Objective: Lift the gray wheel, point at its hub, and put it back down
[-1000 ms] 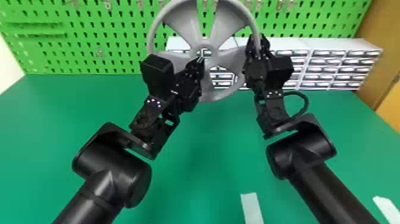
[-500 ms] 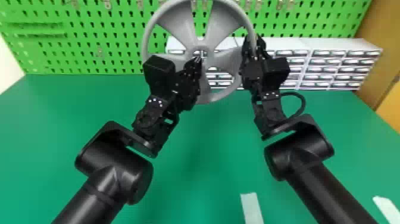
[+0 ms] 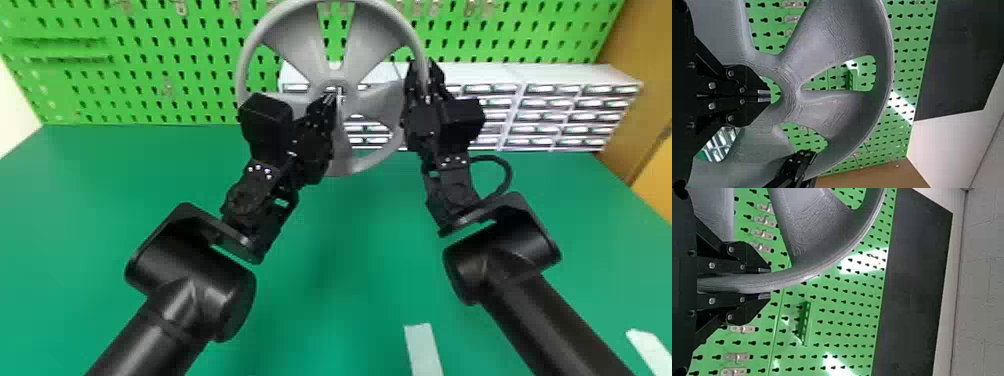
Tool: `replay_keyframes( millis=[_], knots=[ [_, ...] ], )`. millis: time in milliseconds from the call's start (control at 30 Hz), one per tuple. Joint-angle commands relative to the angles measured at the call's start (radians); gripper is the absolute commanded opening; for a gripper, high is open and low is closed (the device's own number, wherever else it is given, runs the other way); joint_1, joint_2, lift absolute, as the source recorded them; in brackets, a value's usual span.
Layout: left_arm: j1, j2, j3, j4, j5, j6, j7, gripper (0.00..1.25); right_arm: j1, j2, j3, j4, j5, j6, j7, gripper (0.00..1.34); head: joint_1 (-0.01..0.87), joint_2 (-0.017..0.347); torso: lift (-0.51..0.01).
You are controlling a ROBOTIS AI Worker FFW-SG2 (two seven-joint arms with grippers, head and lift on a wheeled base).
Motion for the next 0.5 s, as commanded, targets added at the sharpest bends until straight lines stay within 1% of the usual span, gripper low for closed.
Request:
replay_keyframes(
  millis=[0,467],
  knots=[
    [0.000,0.000,0.000,0.000,0.000,-0.002,0.000,0.03,0.000,-0.001,0.000,0.000,0.000,0.000,0.000,0.01,0.692,0.048,-0.088],
    [0.000,-0.001,-0.002,0.002,0.000,-0.004,0.000,0.03,0.000,-0.001,0.002,0.000,0.000,0.000,0.000,0.01,0.692,0.048,-0.088]
  ],
)
